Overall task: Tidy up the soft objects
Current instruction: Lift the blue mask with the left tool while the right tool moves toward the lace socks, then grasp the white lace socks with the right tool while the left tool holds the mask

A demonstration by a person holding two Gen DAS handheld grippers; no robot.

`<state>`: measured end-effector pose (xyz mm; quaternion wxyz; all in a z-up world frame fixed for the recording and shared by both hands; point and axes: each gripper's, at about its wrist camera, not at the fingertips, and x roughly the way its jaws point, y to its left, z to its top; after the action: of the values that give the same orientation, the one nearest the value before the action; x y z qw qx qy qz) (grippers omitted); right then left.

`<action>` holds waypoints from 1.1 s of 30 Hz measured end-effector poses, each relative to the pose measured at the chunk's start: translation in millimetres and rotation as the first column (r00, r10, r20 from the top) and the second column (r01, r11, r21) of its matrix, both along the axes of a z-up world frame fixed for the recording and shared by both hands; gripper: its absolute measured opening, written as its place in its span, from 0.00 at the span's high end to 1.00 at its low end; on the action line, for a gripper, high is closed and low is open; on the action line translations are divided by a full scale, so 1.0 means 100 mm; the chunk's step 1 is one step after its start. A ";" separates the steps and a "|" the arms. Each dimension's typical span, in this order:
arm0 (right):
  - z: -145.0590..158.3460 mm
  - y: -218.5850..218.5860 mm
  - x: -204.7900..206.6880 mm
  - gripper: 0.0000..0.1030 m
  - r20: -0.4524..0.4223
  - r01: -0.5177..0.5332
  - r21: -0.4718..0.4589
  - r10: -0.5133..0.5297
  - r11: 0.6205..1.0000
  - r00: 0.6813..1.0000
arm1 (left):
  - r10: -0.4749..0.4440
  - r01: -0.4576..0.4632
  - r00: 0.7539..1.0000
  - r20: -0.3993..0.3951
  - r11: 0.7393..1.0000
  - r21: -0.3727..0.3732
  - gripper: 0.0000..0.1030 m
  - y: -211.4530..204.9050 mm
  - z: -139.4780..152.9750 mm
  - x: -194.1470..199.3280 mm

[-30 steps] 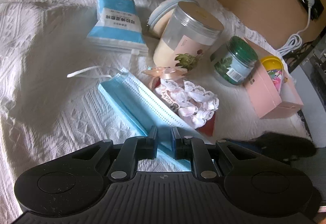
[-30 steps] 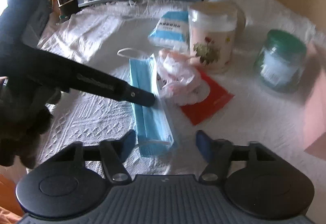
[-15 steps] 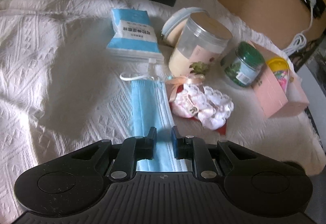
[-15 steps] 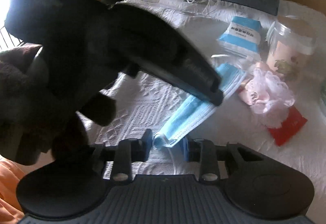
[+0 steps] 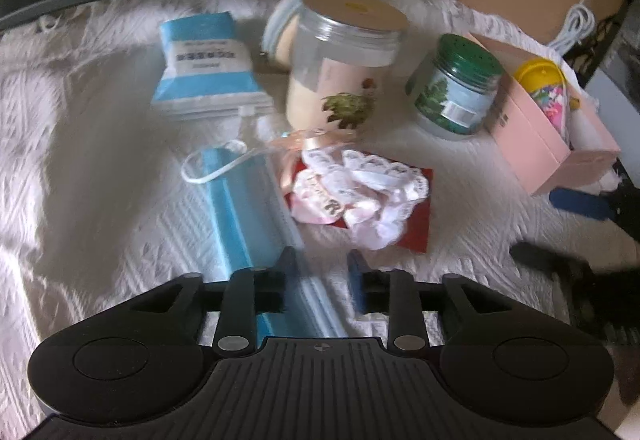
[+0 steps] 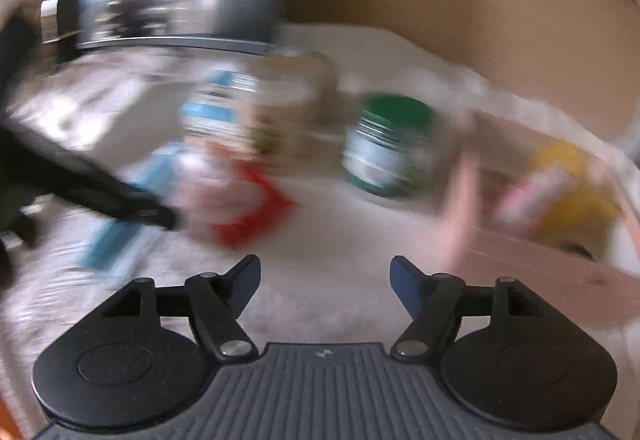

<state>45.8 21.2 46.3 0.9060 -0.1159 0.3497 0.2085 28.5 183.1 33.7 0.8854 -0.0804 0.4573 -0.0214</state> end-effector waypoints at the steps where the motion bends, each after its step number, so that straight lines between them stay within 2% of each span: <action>1: -0.06 -0.06 0.07 0.30 -0.014 0.041 -0.007 -0.041 0.999 0.999 | -0.009 0.009 1.000 0.000 1.000 -0.001 0.53 -0.03 0.00 0.01; 2: -0.10 -0.11 0.12 0.30 -0.029 0.070 -0.007 -0.071 0.997 0.997 | -0.020 0.020 1.000 0.002 1.000 -0.002 0.46 -0.05 -0.01 0.01; 5: -0.22 -0.24 0.19 0.30 -0.080 0.130 0.014 -0.129 0.991 0.988 | -0.057 0.057 0.998 0.010 0.998 0.021 0.34 -0.13 -0.03 0.00; 6: -0.27 -0.25 0.19 0.26 -0.094 0.137 0.015 -0.135 0.991 0.986 | -0.070 0.070 0.997 0.010 0.997 0.028 0.31 -0.16 -0.04 0.00; 8: -0.30 -0.27 0.15 0.19 -0.068 0.148 0.019 -0.146 0.989 0.987 | -0.087 0.087 0.996 0.010 0.996 0.027 0.25 -0.17 -0.04 -0.01; 11: -0.35 -0.26 0.10 0.10 -0.045 0.150 0.034 -0.148 0.988 0.988 | -0.082 0.081 0.997 0.014 0.996 0.025 0.26 -0.17 -0.05 -0.03; 13: -0.37 -0.24 0.12 0.05 -0.053 0.135 0.032 -0.133 0.990 0.990 | -0.047 0.046 0.999 0.023 0.999 0.029 0.28 -0.13 -0.04 -0.08; 15: -0.38 -0.24 0.14 0.00 -0.065 0.114 0.033 -0.112 0.993 0.992 | -0.001 -0.001 0.999 0.038 0.999 0.049 0.38 -0.06 -0.04 -0.13; 17: -0.38 -0.22 0.16 0.00 -0.074 0.104 0.031 -0.101 0.994 0.992 | 0.041 -0.043 0.998 0.048 0.998 0.039 0.52 0.02 -0.04 -0.14; 20: -0.38 -0.21 0.18 0.00 -0.085 0.100 0.029 -0.097 0.995 0.992 | 0.078 -0.080 0.996 0.051 0.996 0.047 0.59 0.10 -0.03 -0.09; 26: -0.39 -0.20 0.18 0.00 -0.087 0.093 0.021 -0.091 0.995 0.992 | 0.152 -0.156 0.987 0.059 0.985 0.068 0.60 0.19 -0.02 -0.08; 28: -0.39 -0.20 0.17 0.00 -0.078 0.090 0.022 -0.088 0.996 0.993 | 0.186 -0.190 0.981 0.055 0.978 0.080 0.54 0.24 -0.02 -0.11; 31: -0.40 -0.19 0.17 0.00 -0.074 0.081 0.024 -0.079 0.996 0.994 | 0.216 -0.219 0.974 0.063 0.974 0.060 0.56 0.32 -0.05 -0.17; 33: -0.40 -0.19 0.17 0.00 -0.072 0.078 0.024 -0.076 0.997 0.994 | 0.212 -0.214 0.975 0.061 0.976 0.026 0.47 0.32 -0.05 -0.14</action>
<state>63.2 2.0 6.8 0.9018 -0.0827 0.3832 0.1819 14.1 215.5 28.7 0.8965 -0.1142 0.4207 0.0787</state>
